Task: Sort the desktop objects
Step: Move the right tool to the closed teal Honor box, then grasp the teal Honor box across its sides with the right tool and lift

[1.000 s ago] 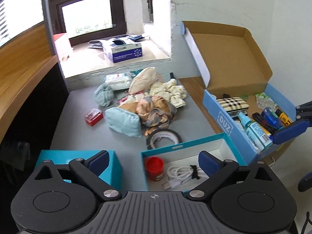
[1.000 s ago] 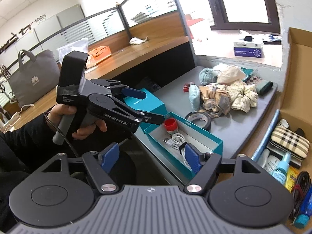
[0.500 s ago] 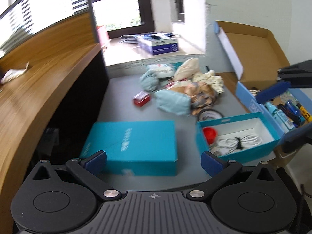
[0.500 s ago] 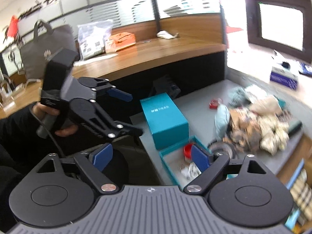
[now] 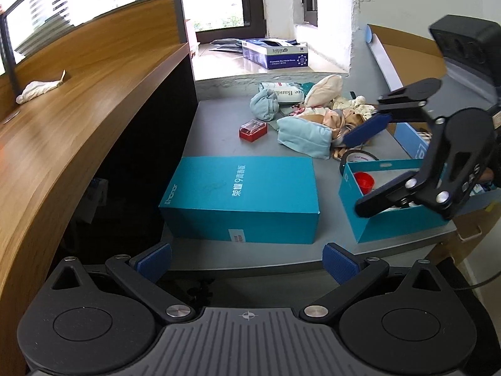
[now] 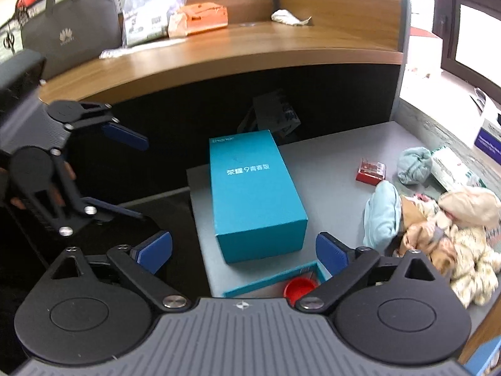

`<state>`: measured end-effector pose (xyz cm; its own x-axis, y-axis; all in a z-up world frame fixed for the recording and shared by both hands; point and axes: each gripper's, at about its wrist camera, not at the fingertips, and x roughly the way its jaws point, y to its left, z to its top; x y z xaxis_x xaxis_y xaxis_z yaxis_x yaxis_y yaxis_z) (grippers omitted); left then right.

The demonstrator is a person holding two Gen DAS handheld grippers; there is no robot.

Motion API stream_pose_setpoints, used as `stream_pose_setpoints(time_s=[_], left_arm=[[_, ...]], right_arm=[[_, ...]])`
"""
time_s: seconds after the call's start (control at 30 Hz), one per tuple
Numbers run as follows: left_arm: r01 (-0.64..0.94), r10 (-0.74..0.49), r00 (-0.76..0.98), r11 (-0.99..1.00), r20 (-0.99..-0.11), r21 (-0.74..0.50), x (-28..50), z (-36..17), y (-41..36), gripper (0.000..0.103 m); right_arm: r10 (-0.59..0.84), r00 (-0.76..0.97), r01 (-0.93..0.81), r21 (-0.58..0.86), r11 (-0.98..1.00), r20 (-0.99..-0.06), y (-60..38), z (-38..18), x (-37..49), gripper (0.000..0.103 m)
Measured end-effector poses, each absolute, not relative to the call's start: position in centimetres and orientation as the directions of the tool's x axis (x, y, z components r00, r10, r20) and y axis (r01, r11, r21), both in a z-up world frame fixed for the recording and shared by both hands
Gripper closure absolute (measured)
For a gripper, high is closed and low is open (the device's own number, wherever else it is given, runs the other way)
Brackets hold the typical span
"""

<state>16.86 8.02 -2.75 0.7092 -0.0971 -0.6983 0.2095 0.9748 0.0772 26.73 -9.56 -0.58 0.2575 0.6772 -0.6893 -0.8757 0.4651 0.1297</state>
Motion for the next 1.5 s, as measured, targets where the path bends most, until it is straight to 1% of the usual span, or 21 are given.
stream_pose_setpoints(time_s=[0.17,0.87,0.93,0.97,1.0,1.5], left_arm=[[0.207,-0.11,0.705,0.977,-0.701,0.055,16.7,-2.8,8.7,0.0],[0.194,-0.137,0.71,0.981,-0.691,0.005,15.0,-2.3,10.4,0.0],[0.193,-0.139,0.709,0.981,-0.691,0.001,15.0,-2.2,10.4,0.0],[0.192,-0.139,0.71,0.981,-0.691,0.0,14.9,-2.2,10.4,0.0],[0.192,-0.139,0.709,0.981,-0.692,-0.001,14.9,-2.2,10.4,0.0],[0.218,-0.154,0.677,0.976,-0.72,-0.003,15.2,-2.7,9.0,0.0]], right_arm=[[0.654,0.241,-0.893,0.1,0.439,-0.717,-7.6,-1.4,27.4,0.0],[0.524,0.212,-0.895,0.052,0.443,-0.825,-3.1,-5.3,30.2,0.001],[0.511,0.209,-0.895,0.047,0.443,-0.834,-2.6,-5.7,30.5,0.004],[0.504,0.208,-0.896,0.045,0.443,-0.838,-2.4,-5.9,30.6,0.01],[0.498,0.206,-0.896,0.042,0.443,-0.842,-2.2,-6.1,30.7,0.011],[0.577,0.269,-0.889,0.031,0.456,-0.771,-3.7,-3.9,30.1,0.013]])
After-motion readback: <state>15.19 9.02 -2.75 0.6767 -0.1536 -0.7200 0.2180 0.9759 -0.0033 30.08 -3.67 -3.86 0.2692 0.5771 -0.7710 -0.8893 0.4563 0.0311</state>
